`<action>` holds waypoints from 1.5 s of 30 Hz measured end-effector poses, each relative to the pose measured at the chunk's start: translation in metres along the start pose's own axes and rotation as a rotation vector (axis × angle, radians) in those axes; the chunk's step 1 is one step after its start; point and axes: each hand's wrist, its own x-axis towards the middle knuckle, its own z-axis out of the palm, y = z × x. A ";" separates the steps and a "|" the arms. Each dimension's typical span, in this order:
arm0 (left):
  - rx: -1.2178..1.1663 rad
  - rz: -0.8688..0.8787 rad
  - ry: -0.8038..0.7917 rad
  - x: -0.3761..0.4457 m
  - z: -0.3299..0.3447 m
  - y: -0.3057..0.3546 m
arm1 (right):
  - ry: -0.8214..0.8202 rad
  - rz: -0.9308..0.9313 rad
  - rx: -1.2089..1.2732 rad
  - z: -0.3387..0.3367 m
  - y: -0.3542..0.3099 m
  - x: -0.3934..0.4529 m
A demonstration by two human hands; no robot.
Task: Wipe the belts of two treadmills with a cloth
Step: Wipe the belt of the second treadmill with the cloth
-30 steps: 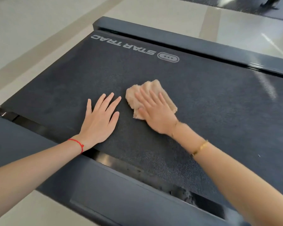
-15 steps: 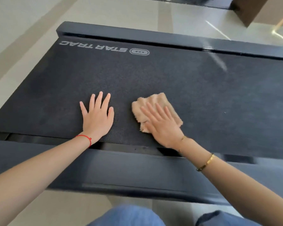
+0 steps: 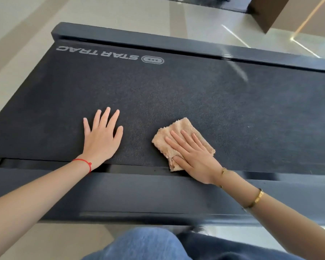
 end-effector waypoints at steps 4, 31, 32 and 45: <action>0.022 -0.032 -0.012 -0.002 -0.004 -0.012 | 0.019 -0.024 -0.035 -0.003 -0.025 0.065; 0.157 -0.314 0.067 0.005 -0.017 -0.088 | 0.022 0.062 -0.016 -0.057 -0.054 0.479; 0.162 -0.315 0.066 0.006 -0.017 -0.088 | 0.015 0.028 -0.016 -0.055 -0.067 0.485; 0.109 -0.333 0.079 0.006 -0.023 -0.087 | 0.014 -0.339 0.001 -0.028 -0.075 0.369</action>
